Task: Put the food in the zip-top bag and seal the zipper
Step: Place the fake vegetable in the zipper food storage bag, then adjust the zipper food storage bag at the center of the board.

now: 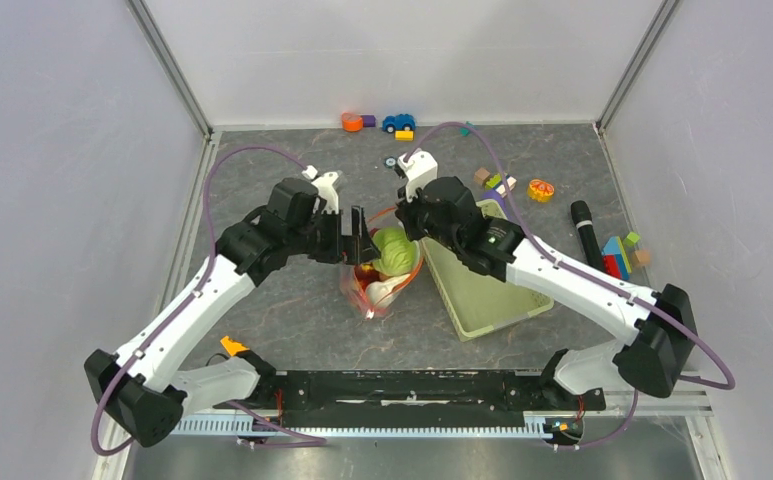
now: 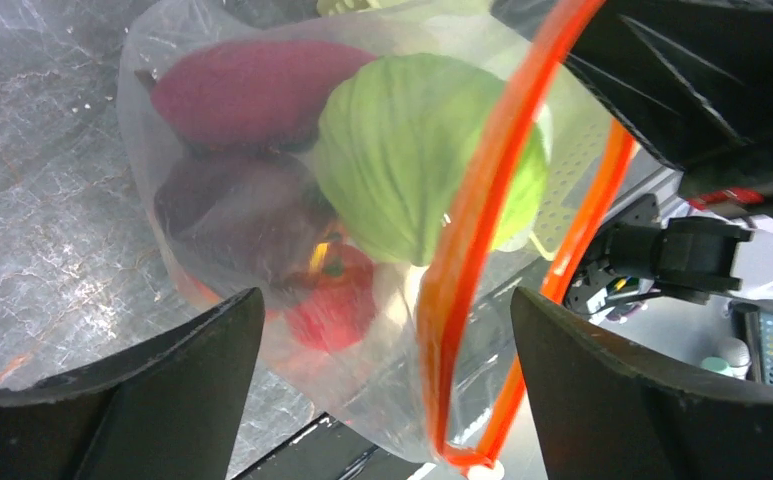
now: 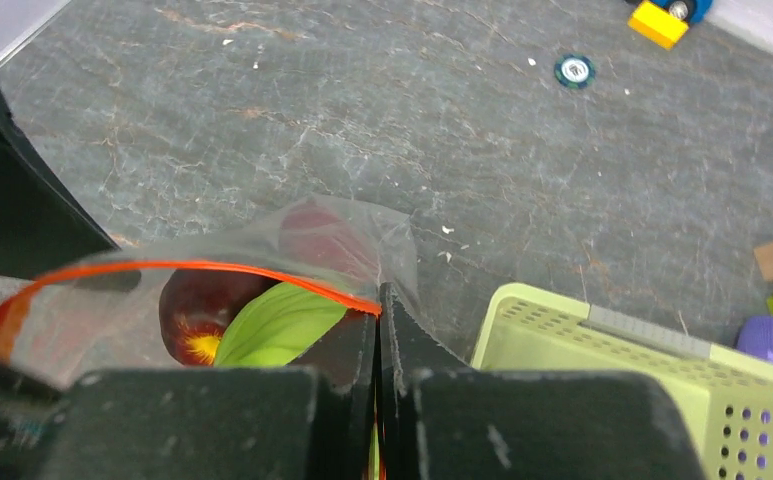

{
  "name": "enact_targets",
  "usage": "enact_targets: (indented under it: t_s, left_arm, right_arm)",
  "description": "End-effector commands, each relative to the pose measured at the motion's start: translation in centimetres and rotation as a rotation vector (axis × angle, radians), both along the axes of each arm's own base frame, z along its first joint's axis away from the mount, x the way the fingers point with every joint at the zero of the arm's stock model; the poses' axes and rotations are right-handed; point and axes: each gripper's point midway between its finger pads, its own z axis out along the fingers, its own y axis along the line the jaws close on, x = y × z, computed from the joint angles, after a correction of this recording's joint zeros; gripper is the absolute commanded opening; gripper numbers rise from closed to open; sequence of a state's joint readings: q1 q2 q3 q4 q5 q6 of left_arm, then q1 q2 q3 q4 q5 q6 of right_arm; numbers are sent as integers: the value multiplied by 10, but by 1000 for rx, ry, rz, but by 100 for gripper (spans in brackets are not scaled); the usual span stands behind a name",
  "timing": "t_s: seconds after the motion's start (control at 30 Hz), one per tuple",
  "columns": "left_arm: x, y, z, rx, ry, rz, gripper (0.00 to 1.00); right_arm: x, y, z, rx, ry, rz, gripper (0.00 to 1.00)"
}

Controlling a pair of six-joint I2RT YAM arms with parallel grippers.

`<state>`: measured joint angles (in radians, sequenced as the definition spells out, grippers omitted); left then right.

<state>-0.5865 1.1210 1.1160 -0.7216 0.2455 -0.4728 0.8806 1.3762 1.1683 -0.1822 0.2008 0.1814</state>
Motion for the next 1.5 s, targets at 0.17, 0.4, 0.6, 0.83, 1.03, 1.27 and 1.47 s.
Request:
enact_targets:
  t_s: [0.17,0.4,0.6,0.83,1.03,1.27,1.47]
  left_arm:
    - [-17,-1,92,-238,-314,-58,100]
    - [-38,-17,79,-289,-346,-218,100]
    - [-25,-25,47,-199,-441,-234,100]
    - [24,1,19,20,-654,-89,100]
    - [45,-11,25,-39,-875,-83,98]
    - [49,-29,26,-121,-982,-124,84]
    - [58,-31,15,-86,-1026,-128,63]
  right_arm:
    - [56,-33,25,-34,104,-325,0]
    - [101,-64,16,-108,188,-438,0]
    - [119,-92,-4,-133,285,-452,0]
    - [120,-105,-16,-149,327,-389,0]
    - [115,-108,-28,-148,370,-345,0]
    - [113,-108,-33,-150,386,-320,0]
    - [110,-102,-34,-128,399,-292,0]
